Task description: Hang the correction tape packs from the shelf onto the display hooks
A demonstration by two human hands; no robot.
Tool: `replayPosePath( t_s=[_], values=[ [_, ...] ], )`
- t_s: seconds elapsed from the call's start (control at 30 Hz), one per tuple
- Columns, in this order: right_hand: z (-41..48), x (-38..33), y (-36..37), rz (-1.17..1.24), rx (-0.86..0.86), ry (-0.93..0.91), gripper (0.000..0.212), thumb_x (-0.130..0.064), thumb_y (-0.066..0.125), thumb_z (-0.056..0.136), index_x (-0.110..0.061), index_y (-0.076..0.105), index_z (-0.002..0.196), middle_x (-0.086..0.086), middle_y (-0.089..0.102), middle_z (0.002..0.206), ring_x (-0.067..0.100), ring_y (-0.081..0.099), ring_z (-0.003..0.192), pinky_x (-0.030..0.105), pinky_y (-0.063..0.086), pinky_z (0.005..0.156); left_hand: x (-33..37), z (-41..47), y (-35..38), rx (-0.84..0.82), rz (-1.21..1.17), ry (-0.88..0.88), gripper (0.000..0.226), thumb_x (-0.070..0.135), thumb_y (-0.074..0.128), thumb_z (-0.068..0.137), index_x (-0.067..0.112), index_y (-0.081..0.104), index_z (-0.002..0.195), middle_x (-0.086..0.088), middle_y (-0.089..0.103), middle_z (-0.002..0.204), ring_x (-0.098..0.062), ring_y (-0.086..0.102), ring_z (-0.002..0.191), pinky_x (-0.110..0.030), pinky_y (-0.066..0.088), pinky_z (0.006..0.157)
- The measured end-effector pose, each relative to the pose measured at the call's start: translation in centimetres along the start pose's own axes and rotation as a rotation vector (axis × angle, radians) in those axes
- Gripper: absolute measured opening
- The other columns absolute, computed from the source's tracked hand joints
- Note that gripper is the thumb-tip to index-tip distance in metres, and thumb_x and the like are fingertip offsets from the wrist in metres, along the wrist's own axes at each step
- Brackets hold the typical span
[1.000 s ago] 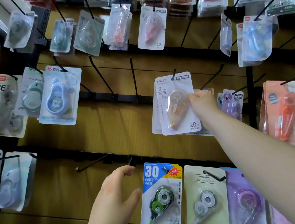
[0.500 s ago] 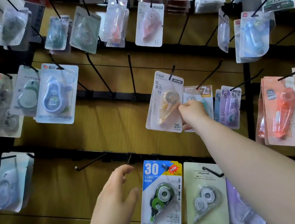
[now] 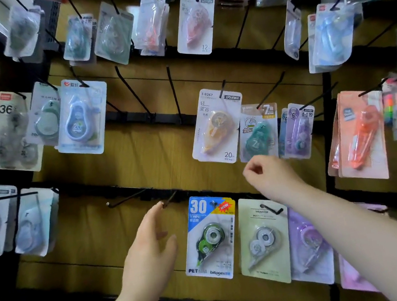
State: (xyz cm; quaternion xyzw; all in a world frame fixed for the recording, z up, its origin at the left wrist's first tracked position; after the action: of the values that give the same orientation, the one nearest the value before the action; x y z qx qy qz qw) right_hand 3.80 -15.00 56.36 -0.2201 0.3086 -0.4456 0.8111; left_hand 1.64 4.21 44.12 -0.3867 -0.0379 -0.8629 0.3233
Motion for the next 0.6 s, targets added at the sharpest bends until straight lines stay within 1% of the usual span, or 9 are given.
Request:
replayPosePath(
  t_s=[0.07, 0.17, 0.23, 0.3, 0.33, 0.4, 0.47, 0.53, 0.6],
  values=[
    [-1.8, 0.0, 0.1, 0.025, -0.074, -0.037, 0.019, -0.016, 0.049, 0.087, -0.021, 0.056, 0.07, 0.001, 0.062, 0.079, 0.023, 0.058, 0.081, 0.032, 0.048, 0.074, -0.2, -1.4, -0.3, 0.044, 0.023, 0.027, 0.047, 0.014, 0.053, 0.088, 0.03, 0.04, 0.13, 0.017, 0.055, 0.11, -0.004, 0.053, 0.089, -0.025, 0.043, 0.069],
    [-4.2, 0.2, 0.6, 0.066, -0.164, -0.058, 0.027, -0.016, 0.05, 0.087, -0.025, 0.051, 0.061, -0.003, 0.059, 0.068, 0.019, 0.057, 0.076, 0.031, 0.048, 0.072, -0.3, -3.6, -0.5, -0.011, 0.018, 0.039, 0.031, 0.015, 0.055, 0.088, 0.033, 0.051, 0.113, 0.024, 0.057, 0.091, 0.002, 0.056, 0.085, -0.019, 0.045, 0.071],
    [-5.9, 0.3, 1.3, 0.106, -0.235, -0.057, 0.032, -0.015, 0.049, 0.088, -0.027, 0.048, 0.058, -0.006, 0.054, 0.062, 0.018, 0.055, 0.073, 0.031, 0.046, 0.068, -0.2, -5.1, -0.8, -0.062, 0.002, 0.015, 0.023, 0.018, 0.056, 0.087, 0.041, 0.052, 0.09, 0.022, 0.061, 0.082, -0.003, 0.059, 0.086, -0.028, 0.049, 0.079],
    [-7.6, 0.5, 1.9, 0.128, -0.292, -0.053, 0.032, -0.015, 0.048, 0.088, -0.026, 0.047, 0.058, -0.006, 0.052, 0.06, 0.021, 0.056, 0.071, 0.033, 0.048, 0.068, -0.3, -6.3, -1.2, -0.11, 0.029, -0.008, 0.027, 0.022, 0.058, 0.086, 0.042, 0.052, 0.071, 0.012, 0.066, 0.067, -0.011, 0.062, 0.076, -0.034, 0.05, 0.076],
    [-8.4, 0.6, 2.2, 0.129, -0.316, -0.049, 0.031, -0.016, 0.048, 0.088, -0.026, 0.048, 0.058, -0.006, 0.052, 0.059, 0.021, 0.057, 0.068, 0.033, 0.049, 0.069, -0.4, -7.0, -1.5, -0.138, 0.054, -0.025, 0.028, 0.023, 0.058, 0.086, 0.04, 0.052, 0.064, 0.011, 0.066, 0.067, -0.012, 0.061, 0.069, -0.034, 0.049, 0.072],
    [-10.3, 0.9, 2.8, 0.121, -0.385, -0.037, 0.027, -0.018, 0.048, 0.088, -0.024, 0.05, 0.062, -0.01, 0.053, 0.059, 0.013, 0.054, 0.059, 0.031, 0.048, 0.07, -0.7, -8.6, -2.0, -0.2, 0.106, -0.051, 0.029, 0.026, 0.057, 0.087, 0.037, 0.052, 0.061, 0.027, 0.062, 0.072, -0.013, 0.059, 0.067, -0.03, 0.048, 0.065],
    [-12.5, 1.2, 3.4, 0.125, -0.458, -0.022, 0.023, -0.02, 0.047, 0.089, -0.021, 0.054, 0.067, -0.01, 0.055, 0.058, 0.007, 0.048, 0.054, 0.03, 0.047, 0.07, -1.0, -10.7, -2.7, -0.259, 0.155, -0.073, 0.028, 0.03, 0.054, 0.089, 0.037, 0.052, 0.062, 0.034, 0.06, 0.072, -0.012, 0.061, 0.064, -0.029, 0.048, 0.064],
    [-15.0, 1.7, 4.3, 0.131, -0.525, 0.004, 0.024, -0.021, 0.047, 0.089, -0.023, 0.054, 0.066, -0.01, 0.056, 0.06, 0.008, 0.049, 0.055, 0.029, 0.046, 0.068, -1.9, -13.2, -3.2, -0.317, 0.216, -0.112, 0.028, 0.032, 0.052, 0.09, 0.034, 0.053, 0.062, 0.02, 0.066, 0.068, -0.011, 0.062, 0.067, -0.032, 0.049, 0.068],
    [-17.8, 2.6, 5.7, 0.156, -0.58, 0.039, 0.029, -0.02, 0.047, 0.09, -0.026, 0.052, 0.062, -0.009, 0.055, 0.059, 0.007, 0.048, 0.053, 0.025, 0.042, 0.063, -3.7, -15.9, -3.4, -0.364, 0.285, -0.18, 0.035, 0.034, 0.051, 0.089, 0.027, 0.053, 0.056, 0.007, 0.065, 0.059, -0.007, 0.06, 0.061, -0.027, 0.048, 0.063]
  ],
)
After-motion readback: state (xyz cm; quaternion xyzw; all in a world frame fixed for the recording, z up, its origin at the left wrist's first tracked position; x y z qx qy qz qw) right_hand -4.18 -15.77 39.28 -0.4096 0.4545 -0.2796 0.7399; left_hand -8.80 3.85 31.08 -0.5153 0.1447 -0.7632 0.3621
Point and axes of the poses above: each hand's wrist, its own z-axis towards the middle knuckle, its own y-axis out of the palm, x = y × z, the point moved 2 cm from there along z, towards the middle knuckle
